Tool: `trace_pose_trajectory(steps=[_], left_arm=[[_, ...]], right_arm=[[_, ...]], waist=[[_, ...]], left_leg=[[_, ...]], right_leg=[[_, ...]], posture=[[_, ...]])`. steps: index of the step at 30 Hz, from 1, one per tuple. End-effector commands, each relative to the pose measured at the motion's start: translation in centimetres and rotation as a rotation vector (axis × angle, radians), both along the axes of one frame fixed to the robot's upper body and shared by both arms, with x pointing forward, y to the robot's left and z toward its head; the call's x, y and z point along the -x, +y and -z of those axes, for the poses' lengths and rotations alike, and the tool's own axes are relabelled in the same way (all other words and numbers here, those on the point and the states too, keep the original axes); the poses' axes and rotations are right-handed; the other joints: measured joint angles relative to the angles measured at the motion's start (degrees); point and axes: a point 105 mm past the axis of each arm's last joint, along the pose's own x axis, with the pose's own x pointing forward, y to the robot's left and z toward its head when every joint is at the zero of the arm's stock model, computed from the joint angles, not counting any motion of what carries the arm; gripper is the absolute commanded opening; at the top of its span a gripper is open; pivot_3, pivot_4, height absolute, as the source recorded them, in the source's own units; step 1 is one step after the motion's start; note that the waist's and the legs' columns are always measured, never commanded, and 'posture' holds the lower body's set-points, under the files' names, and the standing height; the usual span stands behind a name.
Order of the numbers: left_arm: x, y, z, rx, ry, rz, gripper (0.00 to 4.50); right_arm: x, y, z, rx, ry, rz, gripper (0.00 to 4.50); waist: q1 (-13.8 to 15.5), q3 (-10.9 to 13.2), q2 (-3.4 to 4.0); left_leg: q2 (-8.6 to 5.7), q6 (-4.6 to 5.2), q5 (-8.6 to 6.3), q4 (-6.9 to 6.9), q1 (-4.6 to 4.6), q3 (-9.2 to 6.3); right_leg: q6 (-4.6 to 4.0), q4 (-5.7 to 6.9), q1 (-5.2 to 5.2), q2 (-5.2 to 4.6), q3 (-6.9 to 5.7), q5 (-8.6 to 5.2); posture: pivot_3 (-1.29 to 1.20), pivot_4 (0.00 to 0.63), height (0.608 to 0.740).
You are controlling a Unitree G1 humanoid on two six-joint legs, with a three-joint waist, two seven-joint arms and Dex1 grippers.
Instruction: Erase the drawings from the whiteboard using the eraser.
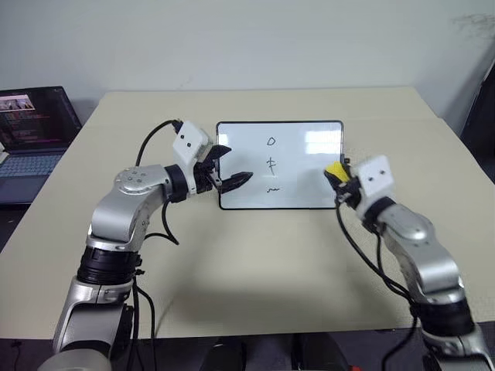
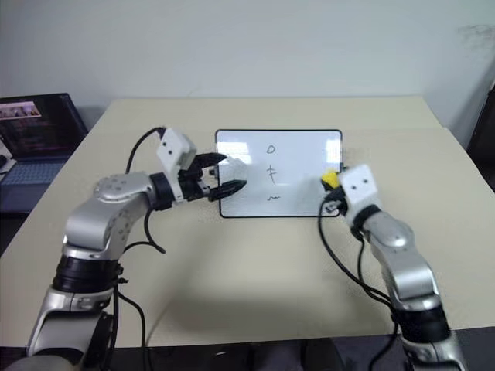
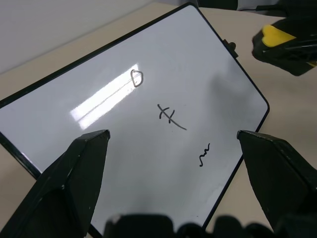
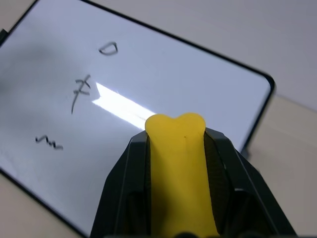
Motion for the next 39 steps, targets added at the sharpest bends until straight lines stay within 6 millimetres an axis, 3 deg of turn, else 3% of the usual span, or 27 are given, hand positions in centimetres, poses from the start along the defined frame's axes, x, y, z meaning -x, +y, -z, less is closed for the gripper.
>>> trace_pose_trajectory(steps=[1,4,11,17,22,27,30,39], left_arm=[[-0.8,1.5,-1.5,-0.007,-0.033,-0.071,4.50],[-0.9,2.1,-1.0,-0.024,-0.008,-0.087,4.50],[-0.8,2.6,-0.4,-0.035,0.009,-0.100,4.50],[-0.1,2.9,0.6,-0.077,0.027,-0.056,4.50],[0.3,3.7,1.5,-0.106,0.043,-0.068,4.50],[0.4,4.2,1.9,-0.115,0.049,-0.092,4.50],[0.4,4.2,1.8,-0.115,0.046,-0.090,4.50],[-0.4,3.4,0.5,-0.077,0.007,-0.081,4.50]], right_arm=[[-1.4,1.3,-2.2,0.021,-0.091,-0.047,1.10],[-3.0,2.3,-3.4,0.037,-0.132,-0.074,1.10],[-6.3,3.9,-5.3,0.108,-0.205,-0.088,1.09],[-7.3,7.2,-5.2,0.139,-0.224,-0.157,1.09],[-8.1,8.6,-5.5,0.120,-0.234,-0.173,1.09],[-8.6,10.0,-5.0,0.149,-0.206,-0.217,1.09],[-8.6,10.7,-3.6,0.192,-0.151,-0.254,1.09],[-8.3,10.7,-1.1,0.295,-0.070,-0.296,1.09]], waist=[[0.0,0.0,0.00],[-0.1,0.0,-0.01],[-0.3,0.0,-0.01],[-1.4,0.0,-0.01],[-2.3,0.0,-0.01],[-2.8,0.0,-0.01],[-2.8,0.0,-0.01],[-2.9,0.0,-0.01]], left_leg=[[0.00,0.00,0.00,0.01,-0.10,-0.01],[-0.06,-0.02,0.03,0.11,-0.67,0.08],[-0.03,-0.03,0.03,0.05,-0.68,0.16],[-0.02,-0.03,0.03,0.06,-0.69,0.18],[0.04,-0.05,0.04,0.06,-0.66,0.20],[0.01,-0.05,0.04,0.06,-0.66,0.22],[0.02,-0.05,0.04,0.06,-0.67,0.21],[0.02,-0.06,0.06,0.12,-0.63,0.19]], right_leg=[[0.00,-0.01,-0.08,-0.01,0.01,0.00],[0.00,0.18,-0.81,-0.04,0.02,0.05],[-0.02,0.17,-0.89,-0.09,0.06,0.05],[-0.03,0.19,-0.89,-0.10,0.07,0.06],[-0.08,0.27,-0.98,-0.08,0.12,0.09],[-0.07,0.28,-0.98,-0.09,0.14,0.10],[-0.07,0.28,-0.98,-0.09,0.15,0.10],[-0.10,0.37,-0.97,-0.08,0.14,0.16]], posture=[[0.00,0.150,0.740],[0.00,0.150,0.740],[0.00,0.150,0.740],[0.00,0.150,0.740],[0.00,0.150,0.740],[0.00,0.150,0.740],[0.00,0.150,0.740],[0.00,0.150,0.740]])
